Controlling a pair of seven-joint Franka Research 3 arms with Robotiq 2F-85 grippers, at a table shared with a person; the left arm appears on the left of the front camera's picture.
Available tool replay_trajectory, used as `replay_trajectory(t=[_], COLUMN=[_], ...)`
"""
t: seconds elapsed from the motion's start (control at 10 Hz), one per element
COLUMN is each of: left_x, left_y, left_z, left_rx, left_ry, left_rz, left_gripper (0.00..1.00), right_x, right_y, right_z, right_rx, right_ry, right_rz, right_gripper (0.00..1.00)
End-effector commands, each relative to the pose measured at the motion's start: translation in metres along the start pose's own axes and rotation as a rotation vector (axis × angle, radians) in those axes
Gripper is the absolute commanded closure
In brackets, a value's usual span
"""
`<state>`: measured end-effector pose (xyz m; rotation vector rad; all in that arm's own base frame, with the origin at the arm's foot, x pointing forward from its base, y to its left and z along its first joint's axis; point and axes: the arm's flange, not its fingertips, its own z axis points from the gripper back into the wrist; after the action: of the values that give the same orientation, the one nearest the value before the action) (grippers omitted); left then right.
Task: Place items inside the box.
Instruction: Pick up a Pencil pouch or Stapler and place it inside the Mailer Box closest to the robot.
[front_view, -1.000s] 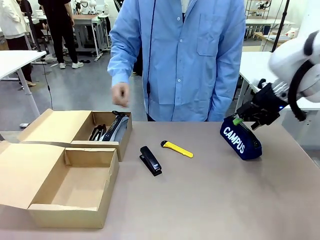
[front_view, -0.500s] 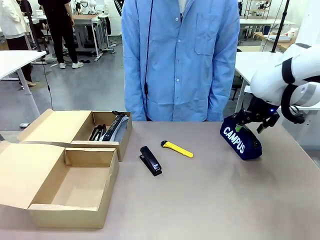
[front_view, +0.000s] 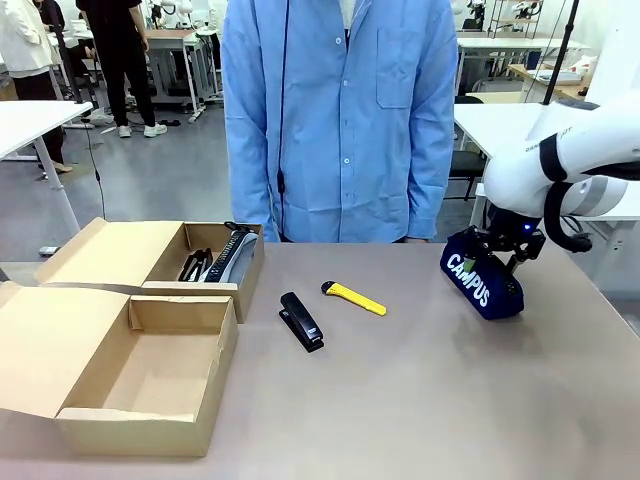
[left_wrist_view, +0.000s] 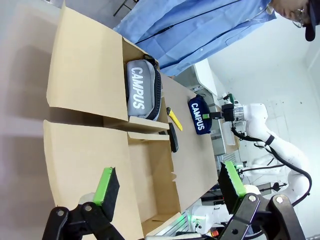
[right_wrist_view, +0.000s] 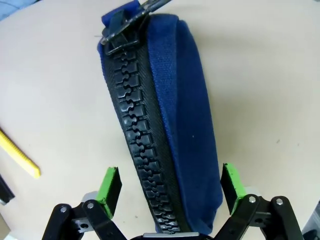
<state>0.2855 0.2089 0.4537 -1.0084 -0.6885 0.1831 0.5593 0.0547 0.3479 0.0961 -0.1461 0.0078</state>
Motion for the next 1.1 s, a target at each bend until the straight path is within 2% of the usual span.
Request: replay_trajectory(t=[0.0, 0.2, 0.3, 0.5, 0.6, 0.7, 1.0], left_x=[-0.001, -0.001, -0.001, -0.001, -0.001, -0.001, -0.001], left_y=[0.001, 0.001, 0.001, 0.001, 0.001, 0.001, 0.001], left_z=[-0.001, -0.001, -0.001, -0.001, -0.001, -0.001, -0.001], left_rx=[-0.023, -0.023, -0.023, -0.023, -0.023, -0.023, -0.023], left_ry=[-0.02, -0.02, -0.02, -0.02, -0.02, -0.02, -0.02], left_rz=[-0.019, -0.019, -0.019, -0.019, -0.019, -0.019, -0.019], left_gripper=[0.0, 0.0, 0.0, 0.0, 0.0, 0.0, 0.0], right_x=[0.004, 0.004, 0.004, 0.003, 0.002, 0.002, -0.01], right_y=[0.005, 0.005, 0.005, 0.004, 0.003, 0.002, -0.014], right_z=[0.004, 0.005, 0.004, 0.004, 0.003, 0.003, 0.022], right_rx=[-0.056, -0.059, -0.064, -0.063, -0.063, -0.066, -0.033], right_ry=[0.021, 0.044, 0.046, 0.05, 0.053, 0.061, 0.042], right_rz=[-0.01, -0.019, -0.022, -0.022, -0.024, -0.024, -0.031], right_gripper=[0.29, 0.89, 1.0, 1.0, 0.95, 1.0, 1.0])
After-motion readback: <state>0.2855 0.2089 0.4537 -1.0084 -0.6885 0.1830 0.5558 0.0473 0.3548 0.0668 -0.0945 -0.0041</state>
